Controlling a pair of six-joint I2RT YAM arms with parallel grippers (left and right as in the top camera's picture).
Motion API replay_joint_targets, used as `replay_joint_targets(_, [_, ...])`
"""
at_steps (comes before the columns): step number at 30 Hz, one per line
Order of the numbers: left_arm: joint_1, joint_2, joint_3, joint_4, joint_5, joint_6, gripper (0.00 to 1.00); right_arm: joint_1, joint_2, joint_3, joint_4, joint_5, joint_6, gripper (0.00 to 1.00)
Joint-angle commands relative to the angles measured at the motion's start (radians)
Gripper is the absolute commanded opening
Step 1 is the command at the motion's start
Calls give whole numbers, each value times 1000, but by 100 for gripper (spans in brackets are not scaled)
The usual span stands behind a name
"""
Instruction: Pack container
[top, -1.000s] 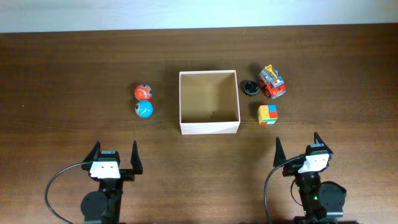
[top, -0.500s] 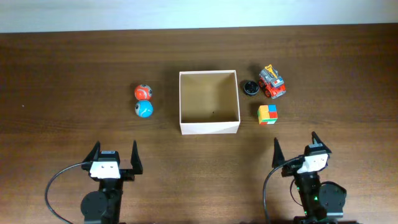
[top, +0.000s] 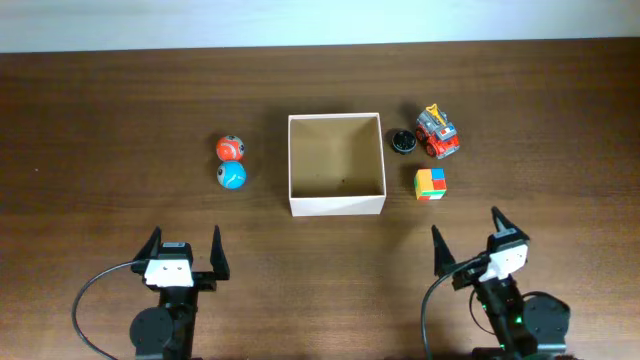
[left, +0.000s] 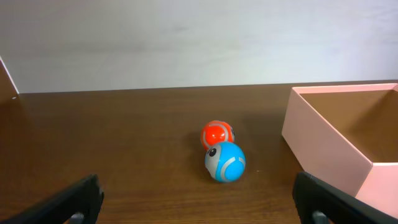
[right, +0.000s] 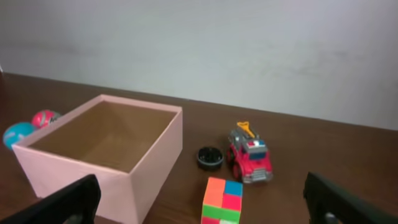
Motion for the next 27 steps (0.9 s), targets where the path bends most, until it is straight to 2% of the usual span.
replay_joint_targets(1, [6,-9,-4,-5,-4,15,99,2,88,125,-50,66,-17,99])
replay_joint_targets(7, [6,-9,-4,-5,-4,15,99,2,381,416,-238,123,-59,98])
replay_joint_targets(19, [6,-9,-4,-5,-4,15,99,2,1073,1201,-966,169,-59,99])
replay_joint_targets(21, [6,-9,-4,-5,-4,15,99,2,1201,1346,-1139,169,-59,99])
replay_joint_targets(23, [6,-9,-4,-5,-4,15,99,2,1263,1393,-1202,169,-59,99])
replay_joint_targets(27, [6,-9,-4,-5,-4,15,99,2,1349,1400,-1216,164,-21,99])
